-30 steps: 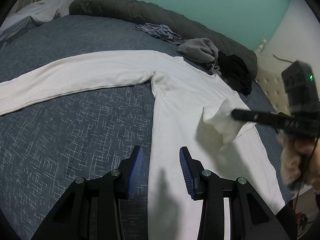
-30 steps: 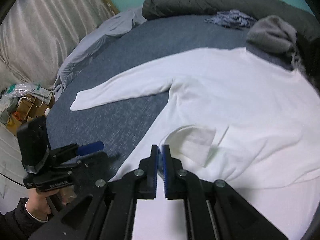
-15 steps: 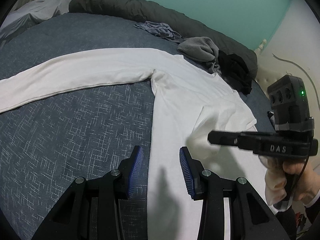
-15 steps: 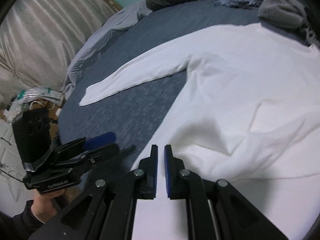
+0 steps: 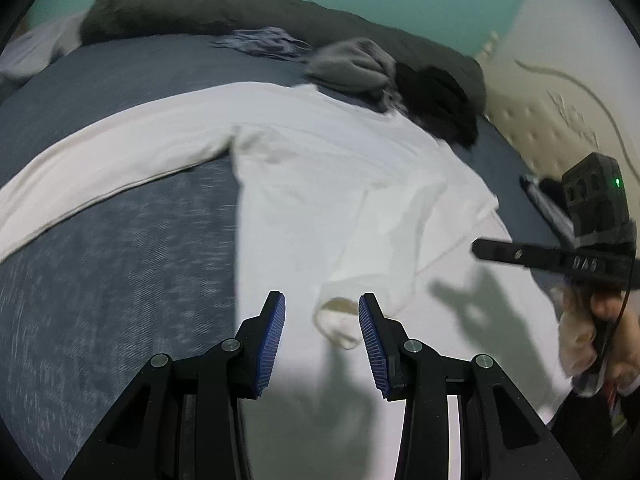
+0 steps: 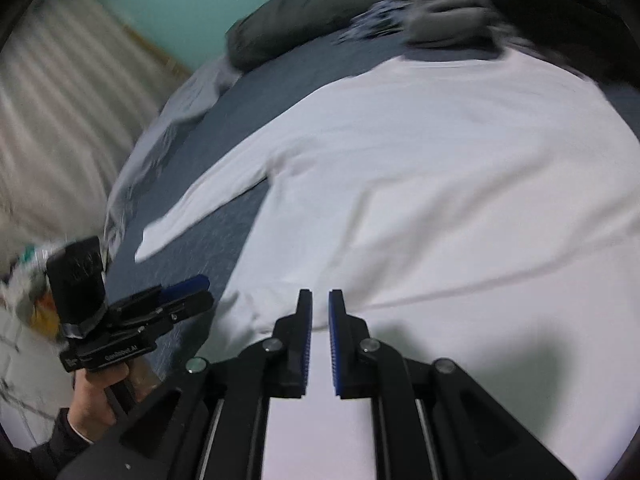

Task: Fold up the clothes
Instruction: 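Lower the sleeve onto the shirt body and open the right tool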

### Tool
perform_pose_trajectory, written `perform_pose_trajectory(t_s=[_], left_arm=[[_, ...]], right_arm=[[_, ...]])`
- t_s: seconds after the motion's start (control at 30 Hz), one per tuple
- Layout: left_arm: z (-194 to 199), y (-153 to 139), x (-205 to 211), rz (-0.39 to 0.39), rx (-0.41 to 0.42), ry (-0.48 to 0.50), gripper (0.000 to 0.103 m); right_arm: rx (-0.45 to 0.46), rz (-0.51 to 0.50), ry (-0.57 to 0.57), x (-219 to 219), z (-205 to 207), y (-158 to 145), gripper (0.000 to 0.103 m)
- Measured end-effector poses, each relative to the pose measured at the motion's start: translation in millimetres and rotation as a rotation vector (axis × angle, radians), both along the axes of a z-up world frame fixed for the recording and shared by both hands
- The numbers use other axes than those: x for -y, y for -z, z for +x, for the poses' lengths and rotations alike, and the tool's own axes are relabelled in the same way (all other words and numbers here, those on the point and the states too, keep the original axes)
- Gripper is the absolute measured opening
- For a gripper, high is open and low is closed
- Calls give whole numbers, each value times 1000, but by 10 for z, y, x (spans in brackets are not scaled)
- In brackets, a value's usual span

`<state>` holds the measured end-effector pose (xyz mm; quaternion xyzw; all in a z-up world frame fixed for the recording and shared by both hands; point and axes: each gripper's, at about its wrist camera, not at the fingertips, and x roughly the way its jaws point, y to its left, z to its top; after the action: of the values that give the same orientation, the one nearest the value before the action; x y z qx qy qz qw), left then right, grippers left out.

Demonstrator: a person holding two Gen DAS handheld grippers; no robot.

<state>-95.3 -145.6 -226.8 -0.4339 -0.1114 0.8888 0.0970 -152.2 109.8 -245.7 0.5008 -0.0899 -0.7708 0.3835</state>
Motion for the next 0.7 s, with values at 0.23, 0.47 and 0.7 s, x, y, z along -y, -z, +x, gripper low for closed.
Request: perform_pose_trajectory(t_s=[0.23, 0.47, 0.7], left_arm=[[-148, 108, -463, -117, 23, 121, 42], [-278, 264, -618, -210, 50, 135, 42], [-282, 220, -734, -249, 37, 171, 37]], right_arm=[[35, 18, 157, -614, -98, 269, 17], [27, -58, 207, -825, -132, 379, 24], [47, -110, 207, -839, -155, 501, 25]])
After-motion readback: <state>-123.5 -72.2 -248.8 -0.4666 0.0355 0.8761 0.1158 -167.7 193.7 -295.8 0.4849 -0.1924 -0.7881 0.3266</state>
